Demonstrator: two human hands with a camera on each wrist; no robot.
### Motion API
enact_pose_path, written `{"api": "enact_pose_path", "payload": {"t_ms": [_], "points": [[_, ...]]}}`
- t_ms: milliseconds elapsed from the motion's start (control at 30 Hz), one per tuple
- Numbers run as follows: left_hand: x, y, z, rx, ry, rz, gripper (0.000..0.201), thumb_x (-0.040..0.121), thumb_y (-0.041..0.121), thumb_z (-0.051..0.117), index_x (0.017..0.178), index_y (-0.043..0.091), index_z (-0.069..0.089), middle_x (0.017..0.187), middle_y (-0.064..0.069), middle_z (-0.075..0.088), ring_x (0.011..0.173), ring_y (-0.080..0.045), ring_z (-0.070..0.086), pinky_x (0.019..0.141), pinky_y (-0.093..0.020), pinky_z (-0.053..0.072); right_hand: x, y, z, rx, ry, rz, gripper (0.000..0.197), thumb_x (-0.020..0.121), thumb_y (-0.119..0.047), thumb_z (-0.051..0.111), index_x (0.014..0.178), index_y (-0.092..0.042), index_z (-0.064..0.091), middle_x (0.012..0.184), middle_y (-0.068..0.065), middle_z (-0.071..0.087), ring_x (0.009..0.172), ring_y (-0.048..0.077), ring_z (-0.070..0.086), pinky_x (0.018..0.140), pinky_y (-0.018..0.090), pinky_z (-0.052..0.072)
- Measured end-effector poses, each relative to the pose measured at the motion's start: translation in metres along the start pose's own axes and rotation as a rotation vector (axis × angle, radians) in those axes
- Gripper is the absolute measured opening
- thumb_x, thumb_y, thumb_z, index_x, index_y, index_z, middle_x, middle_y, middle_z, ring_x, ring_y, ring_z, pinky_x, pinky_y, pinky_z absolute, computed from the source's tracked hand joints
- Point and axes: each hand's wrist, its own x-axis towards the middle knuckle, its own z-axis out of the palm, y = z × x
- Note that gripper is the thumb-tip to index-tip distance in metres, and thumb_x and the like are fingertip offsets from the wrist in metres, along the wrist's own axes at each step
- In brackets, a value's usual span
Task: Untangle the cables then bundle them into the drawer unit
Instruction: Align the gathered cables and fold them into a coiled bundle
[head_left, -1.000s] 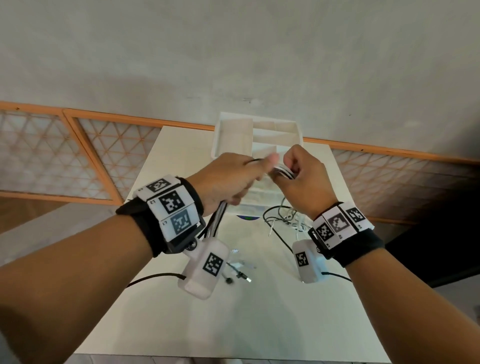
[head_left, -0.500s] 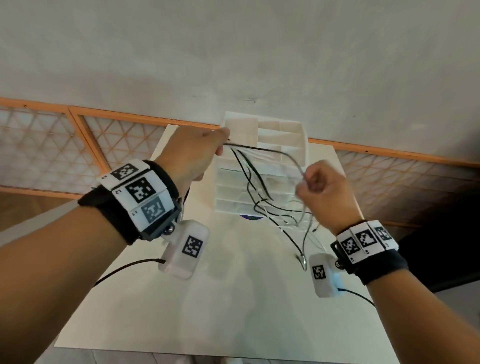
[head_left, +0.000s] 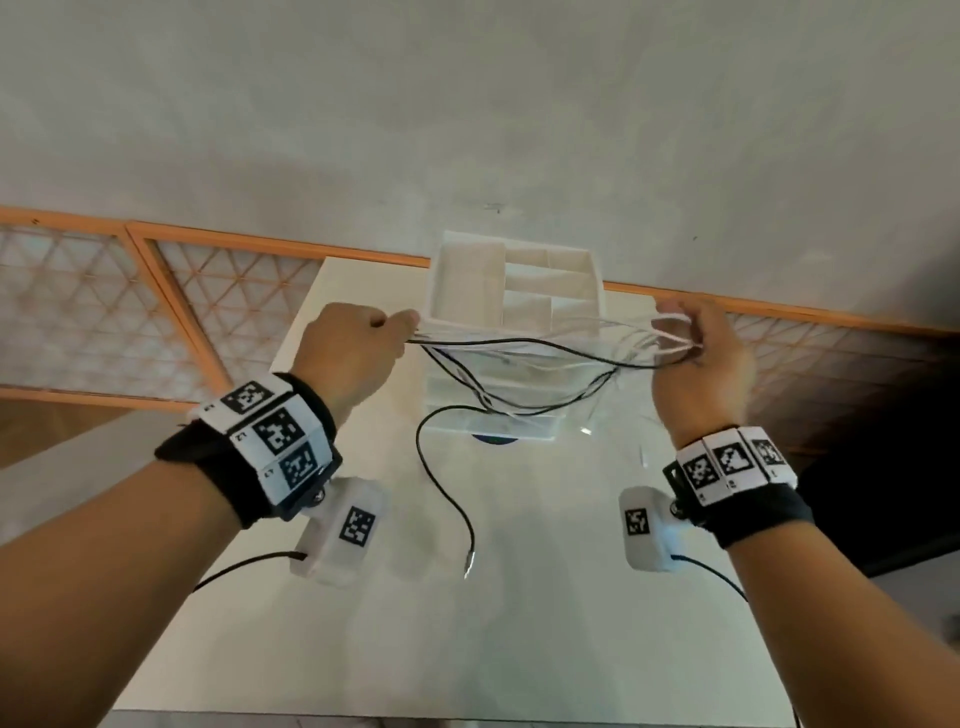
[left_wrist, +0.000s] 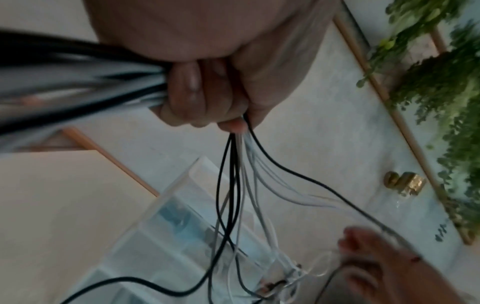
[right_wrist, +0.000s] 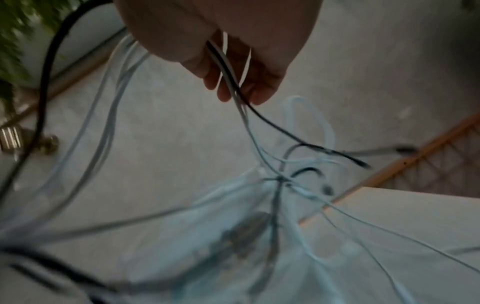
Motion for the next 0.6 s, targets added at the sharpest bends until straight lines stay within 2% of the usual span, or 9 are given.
{"api": "enact_pose_path", "payload": {"t_ms": [100,167,200,267,333,433,500,533,600], "points": [[0.001,0.007,-0.004,-0.266,0.071,0.032,0.045,0.094,0.04,0.06,0.058,0.014,0.053,0.037,0.007,0.032,0.035,-0.015,0.027,0.043,-0.022,0.023,-0.02,0.044,0.007,-0.378,-0.188,-0.017,0.013,0.091,-0.01,0.058,0.094,-0.008,0.07,0.104,0.013,0.065,0.085,0.029,0.061,0.072,0.024,0.042],[0.0,0.017,-0.006,-0.37,0.084,0.077,0.045,0.095,0.038,0.061,0.058,0.013,0.052,0.037,0.007,0.029,0.032,-0.013,0.022,0.04,-0.019,0.021,-0.04,0.068,0.016,-0.515,-0.322,-0.002,0.012,0.089,-0.012,0.06,0.094,-0.007,0.07,0.106,0.02,0.059,0.083,0.04,0.062,0.072,0.035,0.049],[0.0,0.021,-0.006,-0.405,0.085,0.094,0.045,0.095,0.038,0.061,0.059,0.013,0.052,0.038,0.007,0.028,0.032,-0.013,0.021,0.039,-0.019,0.02,-0.044,0.072,0.02,-0.545,-0.356,0.04,0.014,0.09,-0.014,0.058,0.094,-0.009,0.07,0.106,0.02,0.057,0.082,0.042,0.062,0.072,0.038,0.05],[0.0,0.026,-0.004,-0.428,0.05,0.113,0.045,0.094,0.04,0.061,0.059,0.013,0.052,0.044,0.003,0.026,0.035,-0.015,0.019,0.041,-0.02,0.02,-0.043,0.069,0.024,-0.597,-0.429,0.191,0.018,0.095,-0.021,0.051,0.087,-0.012,0.064,0.105,0.022,0.059,0.081,0.038,0.057,0.072,0.035,0.044],[0.0,0.023,0.0,-0.32,0.008,0.139,0.046,0.094,0.041,0.061,0.058,0.014,0.052,0.043,0.003,0.027,0.035,-0.015,0.021,0.044,-0.022,0.022,-0.032,0.063,0.023,-0.527,-0.489,0.308,0.02,0.095,-0.02,0.048,0.08,-0.016,0.061,0.099,0.019,0.068,0.085,0.033,0.059,0.075,0.033,0.047],[0.001,0.011,0.002,-0.007,0.005,0.165,0.05,0.094,0.043,0.059,0.061,0.005,0.058,0.039,0.006,0.035,0.038,-0.017,0.032,0.05,-0.028,0.026,-0.016,0.038,0.014,-0.235,-0.372,0.322,0.025,0.086,-0.005,0.051,0.084,-0.024,0.066,0.093,0.004,0.073,0.089,0.026,0.068,0.081,0.035,0.056],[0.0,0.001,0.005,0.135,0.008,0.14,0.053,0.095,0.041,0.057,0.07,-0.005,0.06,0.046,-0.001,0.041,0.045,-0.021,0.038,0.05,-0.029,0.027,-0.012,0.018,0.004,-0.064,-0.225,0.198,0.037,0.083,0.006,0.046,0.093,-0.022,0.068,0.09,-0.006,0.071,0.085,0.013,0.066,0.073,0.021,0.051],[0.0,-0.003,0.005,0.159,0.014,0.119,0.053,0.095,0.041,0.057,0.071,-0.005,0.061,0.048,-0.003,0.042,0.047,-0.022,0.039,0.05,-0.029,0.027,-0.01,0.011,-0.001,0.014,-0.159,0.153,0.041,0.083,0.008,0.044,0.097,-0.022,0.068,0.09,-0.01,0.069,0.085,0.009,0.064,0.071,0.016,0.048],[0.0,-0.007,0.001,0.119,0.053,0.094,0.05,0.095,0.04,0.058,0.067,-0.001,0.061,0.046,-0.001,0.042,0.046,-0.021,0.039,0.05,-0.029,0.028,-0.008,0.016,-0.005,0.0,-0.168,0.154,0.036,0.086,0.003,0.047,0.097,-0.026,0.065,0.091,-0.007,0.069,0.086,0.012,0.064,0.075,0.021,0.048]]}}
